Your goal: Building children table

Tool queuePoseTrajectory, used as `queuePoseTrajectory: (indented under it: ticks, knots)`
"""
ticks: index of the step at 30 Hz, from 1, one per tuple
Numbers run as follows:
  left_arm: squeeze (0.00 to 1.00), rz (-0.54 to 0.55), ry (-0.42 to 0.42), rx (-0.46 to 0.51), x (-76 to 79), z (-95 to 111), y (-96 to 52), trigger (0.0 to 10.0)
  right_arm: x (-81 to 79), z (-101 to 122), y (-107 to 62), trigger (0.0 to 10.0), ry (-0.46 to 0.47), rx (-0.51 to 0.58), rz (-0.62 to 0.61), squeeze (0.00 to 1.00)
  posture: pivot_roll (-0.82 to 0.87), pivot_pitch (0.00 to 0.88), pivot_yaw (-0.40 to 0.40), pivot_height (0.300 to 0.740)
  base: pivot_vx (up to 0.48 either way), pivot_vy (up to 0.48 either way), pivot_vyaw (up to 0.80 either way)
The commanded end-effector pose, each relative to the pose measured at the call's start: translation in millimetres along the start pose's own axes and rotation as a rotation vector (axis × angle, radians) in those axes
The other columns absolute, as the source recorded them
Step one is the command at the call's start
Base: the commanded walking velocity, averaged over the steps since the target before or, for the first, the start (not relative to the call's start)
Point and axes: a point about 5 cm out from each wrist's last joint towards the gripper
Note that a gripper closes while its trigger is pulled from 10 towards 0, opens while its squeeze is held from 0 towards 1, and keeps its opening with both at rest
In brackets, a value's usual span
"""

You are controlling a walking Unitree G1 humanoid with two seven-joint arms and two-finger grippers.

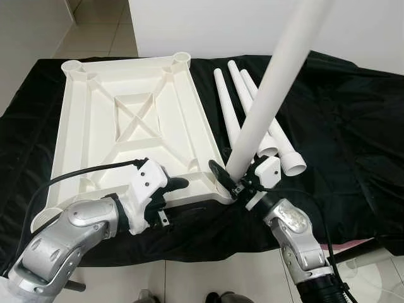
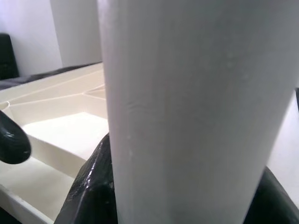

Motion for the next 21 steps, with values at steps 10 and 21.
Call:
queuePoseTrajectory:
  ticks: [10,21]
  knots:
    - [0.0,-0.001,0.011,-0.016,1.1,2,-3.8,10.0,5.0,-27,0.6,10.0,-0.012,-0.26,-0.007,0.0,0.0,0.167,-0.02,0.74,0.0,0.0,0.0]
    - [0.0,-0.007,0.011,-0.017,2.6,0,-2.8,10.0,22.5,-38,-1.9,10.0,0.004,-0.342,-0.161,0.0,0.0,0.155,-0.021,0.74,0.0,0.0,0.0]
Point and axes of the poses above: a point about 5 cm out from each wrist's last joint towards the gripper, its own y axis pointing out of the wrist towards the gripper, its own z axis along the axis of the wrist's last joint, x = y × z, and after that the axes turned 5 degrees about -y, right-handed
